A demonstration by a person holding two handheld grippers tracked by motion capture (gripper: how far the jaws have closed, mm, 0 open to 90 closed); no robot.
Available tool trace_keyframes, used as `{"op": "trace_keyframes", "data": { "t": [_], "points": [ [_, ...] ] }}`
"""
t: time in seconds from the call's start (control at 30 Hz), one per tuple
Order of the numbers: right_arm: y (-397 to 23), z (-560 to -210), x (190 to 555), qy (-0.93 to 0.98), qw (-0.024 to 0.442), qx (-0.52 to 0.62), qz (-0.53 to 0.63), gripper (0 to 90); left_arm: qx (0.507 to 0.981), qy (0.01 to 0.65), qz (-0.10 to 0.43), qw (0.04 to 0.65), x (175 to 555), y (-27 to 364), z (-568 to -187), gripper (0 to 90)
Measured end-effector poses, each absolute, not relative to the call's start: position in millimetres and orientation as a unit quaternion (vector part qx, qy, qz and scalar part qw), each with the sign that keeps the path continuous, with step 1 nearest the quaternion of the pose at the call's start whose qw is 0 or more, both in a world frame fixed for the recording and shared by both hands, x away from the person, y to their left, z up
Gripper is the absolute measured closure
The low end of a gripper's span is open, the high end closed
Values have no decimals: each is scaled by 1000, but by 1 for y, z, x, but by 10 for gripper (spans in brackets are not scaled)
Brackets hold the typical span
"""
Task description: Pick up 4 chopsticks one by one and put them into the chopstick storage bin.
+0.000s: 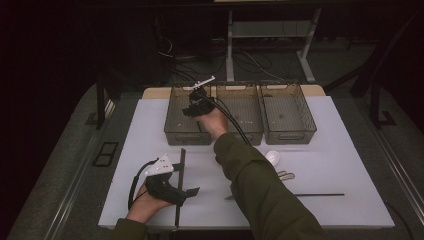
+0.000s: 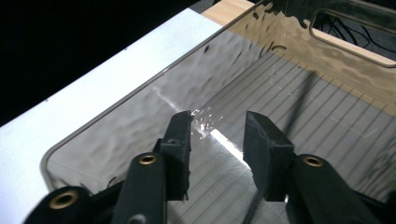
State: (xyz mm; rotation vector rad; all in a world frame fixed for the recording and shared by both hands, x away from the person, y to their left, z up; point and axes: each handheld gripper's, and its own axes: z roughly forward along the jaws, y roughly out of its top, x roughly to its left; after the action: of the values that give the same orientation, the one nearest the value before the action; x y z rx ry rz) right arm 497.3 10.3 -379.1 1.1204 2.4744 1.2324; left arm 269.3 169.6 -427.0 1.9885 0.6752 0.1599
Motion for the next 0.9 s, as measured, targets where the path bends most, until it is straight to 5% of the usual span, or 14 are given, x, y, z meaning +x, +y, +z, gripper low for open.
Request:
{"op": "trace_keyframes", "data": {
  "t": [0.4,0.9],
  "points": [
    [-27,-352,479,829,71,342,437,444,821,282,70,492,270,170,-428,0],
    [-116,-332,442,830,71,299,466,379,822,284,76,488,271,172,-429,0]
  ]
}}
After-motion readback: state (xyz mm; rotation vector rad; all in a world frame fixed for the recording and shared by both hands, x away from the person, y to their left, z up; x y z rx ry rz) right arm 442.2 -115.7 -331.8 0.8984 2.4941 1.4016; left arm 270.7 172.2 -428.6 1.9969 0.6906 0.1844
